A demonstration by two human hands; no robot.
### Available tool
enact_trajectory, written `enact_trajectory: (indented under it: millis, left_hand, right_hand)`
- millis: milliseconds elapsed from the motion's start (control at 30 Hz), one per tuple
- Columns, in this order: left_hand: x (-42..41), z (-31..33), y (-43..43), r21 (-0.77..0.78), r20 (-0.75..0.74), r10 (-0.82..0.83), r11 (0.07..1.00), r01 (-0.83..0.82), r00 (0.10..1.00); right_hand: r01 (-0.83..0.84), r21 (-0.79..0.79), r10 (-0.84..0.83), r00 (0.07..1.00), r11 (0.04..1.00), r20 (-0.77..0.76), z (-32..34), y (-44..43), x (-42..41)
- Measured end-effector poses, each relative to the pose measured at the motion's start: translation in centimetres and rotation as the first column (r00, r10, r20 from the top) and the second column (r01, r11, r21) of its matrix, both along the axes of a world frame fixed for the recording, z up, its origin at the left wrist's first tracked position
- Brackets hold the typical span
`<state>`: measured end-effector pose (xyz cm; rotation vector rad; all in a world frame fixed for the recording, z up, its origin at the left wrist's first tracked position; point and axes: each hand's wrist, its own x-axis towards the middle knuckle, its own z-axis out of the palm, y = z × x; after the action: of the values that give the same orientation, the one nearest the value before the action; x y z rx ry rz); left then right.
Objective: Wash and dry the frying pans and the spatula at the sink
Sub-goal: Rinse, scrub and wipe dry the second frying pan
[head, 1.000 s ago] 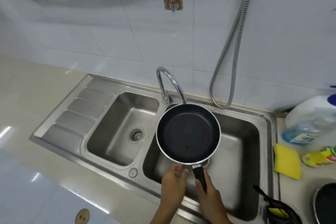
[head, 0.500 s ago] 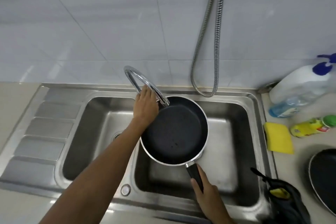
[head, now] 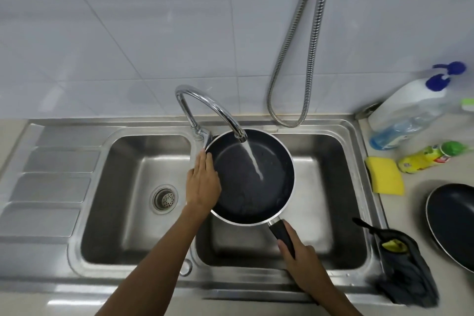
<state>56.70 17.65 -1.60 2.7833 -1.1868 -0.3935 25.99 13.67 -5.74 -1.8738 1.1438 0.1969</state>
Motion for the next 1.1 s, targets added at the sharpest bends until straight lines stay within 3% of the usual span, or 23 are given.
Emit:
enact_trajectory:
  millis: [1100]
  left_hand:
    - [-0.9, -1.0, -1.2, -0.045, 0.027, 0.083, 0.996, -0.082, 0.996]
  right_hand:
    - [-0.009, 0.041, 0.009, 1.0, 0.999, -0.021, 0.2, 0.1, 0.0]
